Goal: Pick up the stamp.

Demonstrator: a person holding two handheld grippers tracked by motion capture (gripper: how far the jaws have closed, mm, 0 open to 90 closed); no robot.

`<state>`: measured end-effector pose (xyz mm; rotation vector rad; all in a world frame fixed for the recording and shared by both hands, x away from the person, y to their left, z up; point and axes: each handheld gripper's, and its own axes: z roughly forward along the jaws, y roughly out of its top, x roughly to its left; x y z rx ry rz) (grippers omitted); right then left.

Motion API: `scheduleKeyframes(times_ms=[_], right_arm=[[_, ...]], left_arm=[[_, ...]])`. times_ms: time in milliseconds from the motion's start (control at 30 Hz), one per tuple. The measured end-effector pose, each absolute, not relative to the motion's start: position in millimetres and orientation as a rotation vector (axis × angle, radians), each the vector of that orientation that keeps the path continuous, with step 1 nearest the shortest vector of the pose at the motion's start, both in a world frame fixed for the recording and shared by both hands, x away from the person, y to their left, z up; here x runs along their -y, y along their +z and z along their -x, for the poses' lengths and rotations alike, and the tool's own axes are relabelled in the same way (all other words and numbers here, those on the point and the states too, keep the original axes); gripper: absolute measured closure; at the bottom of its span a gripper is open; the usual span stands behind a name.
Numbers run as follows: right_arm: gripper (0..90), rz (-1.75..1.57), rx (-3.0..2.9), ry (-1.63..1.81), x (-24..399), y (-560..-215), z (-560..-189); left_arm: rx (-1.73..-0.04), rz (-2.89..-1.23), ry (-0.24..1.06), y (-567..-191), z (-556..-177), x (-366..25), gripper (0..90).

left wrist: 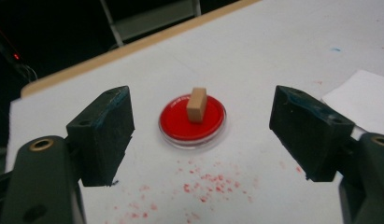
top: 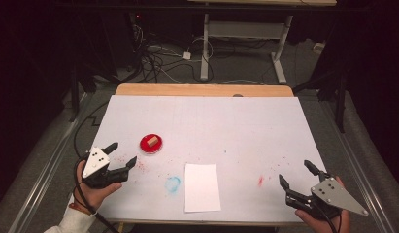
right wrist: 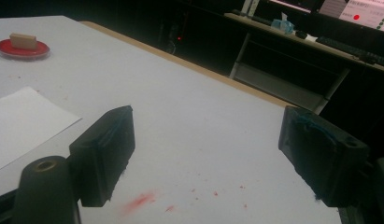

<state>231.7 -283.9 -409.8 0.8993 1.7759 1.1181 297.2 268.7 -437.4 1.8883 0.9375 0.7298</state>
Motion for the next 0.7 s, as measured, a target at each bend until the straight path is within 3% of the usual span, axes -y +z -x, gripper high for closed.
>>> scheduleKeyframes(times_ms=[300,500,700], right_arm=[[19.1,-0.886,-1.826,1.091,276.6,-415.7,-235.7],[19.1,-0.886,-1.856,1.075,273.8,-419.5,-237.2],[18.7,-0.902,-1.872,1.063,272.8,-422.9,-242.4]], left_arm=[[-0.960,-1.982,0.712,-434.8,-301.7,-266.5,24.8],[-1.008,-2.000,0.632,-404.8,-316.0,-278.4,23.5],[-0.972,-2.147,0.541,-382.1,-349.6,-262.4,25.4]])
